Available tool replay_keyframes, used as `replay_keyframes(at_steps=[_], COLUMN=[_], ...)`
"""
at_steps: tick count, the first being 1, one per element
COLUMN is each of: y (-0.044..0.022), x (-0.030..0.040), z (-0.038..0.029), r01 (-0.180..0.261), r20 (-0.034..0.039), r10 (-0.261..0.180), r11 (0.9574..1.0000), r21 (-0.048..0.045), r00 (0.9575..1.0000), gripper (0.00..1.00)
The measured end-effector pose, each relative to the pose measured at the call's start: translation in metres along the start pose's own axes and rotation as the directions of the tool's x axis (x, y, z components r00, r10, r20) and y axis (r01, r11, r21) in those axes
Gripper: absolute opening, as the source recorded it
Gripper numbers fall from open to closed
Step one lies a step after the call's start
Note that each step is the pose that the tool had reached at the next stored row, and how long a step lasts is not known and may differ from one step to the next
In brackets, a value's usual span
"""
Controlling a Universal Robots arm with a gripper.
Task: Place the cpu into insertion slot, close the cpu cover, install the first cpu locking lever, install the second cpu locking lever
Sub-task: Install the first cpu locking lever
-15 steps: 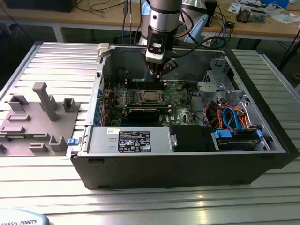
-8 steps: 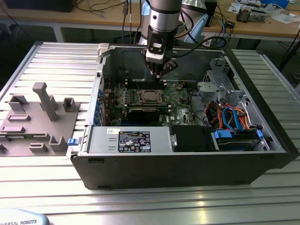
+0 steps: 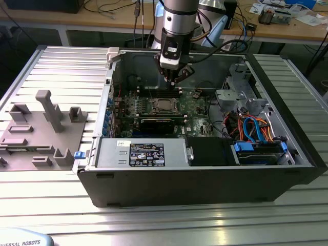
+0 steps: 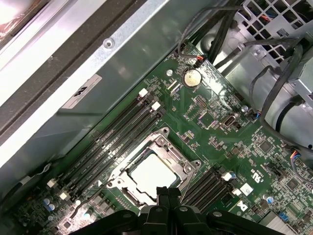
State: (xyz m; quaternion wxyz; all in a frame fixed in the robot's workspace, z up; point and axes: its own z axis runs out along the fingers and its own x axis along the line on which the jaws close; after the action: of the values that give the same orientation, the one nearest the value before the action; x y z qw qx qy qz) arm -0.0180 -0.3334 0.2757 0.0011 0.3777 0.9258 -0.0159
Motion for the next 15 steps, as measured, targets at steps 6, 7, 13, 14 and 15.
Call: replay_keyframes(at_steps=[6, 7, 13, 14, 15], y=[0.0, 0.0, 0.0, 0.0, 0.0], x=[0.0, 0.0, 0.0, 0.0, 0.0], z=[0.0, 0.0, 0.0, 0.0, 0.0], r01=[0.007, 0.009, 0.017, 0.018, 0.019], r20=[0.0002, 0.0003, 0.0005, 0.0006, 0.0005], r10=[-0.007, -0.009, -0.017, -0.018, -0.019], r11=[1.0, 1.0, 0.9999, 0.9998, 0.9998], r21=[-0.0001, -0.0002, -0.0002, -0.0003, -0.0003], r00=[1.0, 1.0, 0.9999, 0.9998, 0.9998], gripper=[0.11, 0.11, 0.11, 0.11, 0.11])
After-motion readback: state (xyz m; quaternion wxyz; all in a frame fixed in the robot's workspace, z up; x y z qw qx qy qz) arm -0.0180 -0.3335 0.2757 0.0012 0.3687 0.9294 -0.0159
